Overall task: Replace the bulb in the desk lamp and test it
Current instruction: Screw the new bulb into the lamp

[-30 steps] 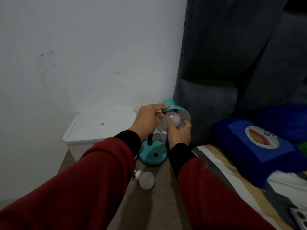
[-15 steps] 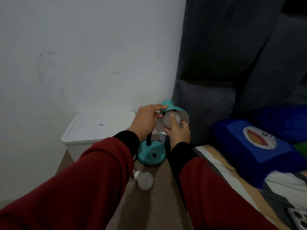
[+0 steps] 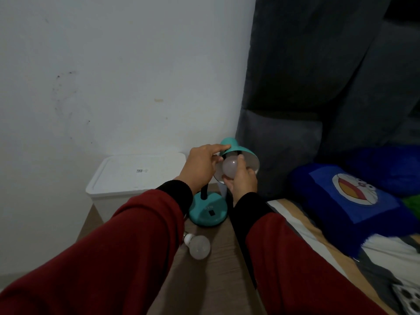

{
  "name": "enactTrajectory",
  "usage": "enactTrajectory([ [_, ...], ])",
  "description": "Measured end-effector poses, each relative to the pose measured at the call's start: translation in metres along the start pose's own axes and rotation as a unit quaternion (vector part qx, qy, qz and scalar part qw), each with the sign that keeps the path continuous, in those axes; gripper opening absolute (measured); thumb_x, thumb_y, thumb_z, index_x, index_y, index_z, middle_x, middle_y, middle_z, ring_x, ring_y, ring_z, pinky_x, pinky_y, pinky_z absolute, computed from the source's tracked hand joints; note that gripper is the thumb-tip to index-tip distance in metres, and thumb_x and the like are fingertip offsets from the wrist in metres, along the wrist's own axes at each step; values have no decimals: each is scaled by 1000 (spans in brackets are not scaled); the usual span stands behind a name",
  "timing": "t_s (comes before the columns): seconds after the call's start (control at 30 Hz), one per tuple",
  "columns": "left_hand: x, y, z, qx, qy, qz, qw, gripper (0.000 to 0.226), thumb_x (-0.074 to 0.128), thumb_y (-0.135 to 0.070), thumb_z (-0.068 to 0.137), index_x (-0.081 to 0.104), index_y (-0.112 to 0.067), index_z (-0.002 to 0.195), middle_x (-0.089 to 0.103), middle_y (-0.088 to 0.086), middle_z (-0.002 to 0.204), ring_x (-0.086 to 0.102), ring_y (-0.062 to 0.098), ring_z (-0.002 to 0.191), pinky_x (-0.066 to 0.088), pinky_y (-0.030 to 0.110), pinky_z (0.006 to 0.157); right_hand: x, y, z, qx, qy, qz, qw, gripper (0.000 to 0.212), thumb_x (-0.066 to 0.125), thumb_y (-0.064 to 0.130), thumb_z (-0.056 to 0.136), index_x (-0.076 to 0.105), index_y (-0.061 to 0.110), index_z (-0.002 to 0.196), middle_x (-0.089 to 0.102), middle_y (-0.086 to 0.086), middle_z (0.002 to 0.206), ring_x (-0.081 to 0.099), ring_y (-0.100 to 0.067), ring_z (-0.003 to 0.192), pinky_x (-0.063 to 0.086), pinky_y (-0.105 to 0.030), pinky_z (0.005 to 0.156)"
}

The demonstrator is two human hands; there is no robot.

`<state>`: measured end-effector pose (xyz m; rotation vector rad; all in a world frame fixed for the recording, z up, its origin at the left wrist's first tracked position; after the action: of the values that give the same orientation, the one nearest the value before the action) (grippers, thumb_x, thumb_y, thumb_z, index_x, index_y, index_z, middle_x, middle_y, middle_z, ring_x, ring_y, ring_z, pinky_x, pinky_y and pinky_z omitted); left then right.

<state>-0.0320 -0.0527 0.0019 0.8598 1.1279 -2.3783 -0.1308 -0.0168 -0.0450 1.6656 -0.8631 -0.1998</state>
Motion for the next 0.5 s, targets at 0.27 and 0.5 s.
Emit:
enactTrajectory([
  [0.27,-5,-3,-4,-32,48,4,998,53,55,-4,91,40,-19,140,56,14,132,56,24,118,35,12,96,-11,22,-7,-76,19,-386,919,72,50,39,90,23,4,146,44,-21,142,44,-34,129,38,-30,101],
  [0.5,-18,10,-19,-106,111,129,980,47,56,-22,92,45,-13,137,55,16,133,51,27,124,37,29,105,-16,42,-29,-129,45,-590,796,61,57,28,86,39,-2,136,47,-24,137,49,-35,123,44,-34,97],
])
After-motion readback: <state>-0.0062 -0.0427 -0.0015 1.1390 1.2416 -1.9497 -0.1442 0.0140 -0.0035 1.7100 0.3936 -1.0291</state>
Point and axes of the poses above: each hand's wrist, its own z-axis towards the middle knuckle, its own x-axis out of the palm, y = z × x, the point moved 3 cm from there along z, towards the middle knuckle
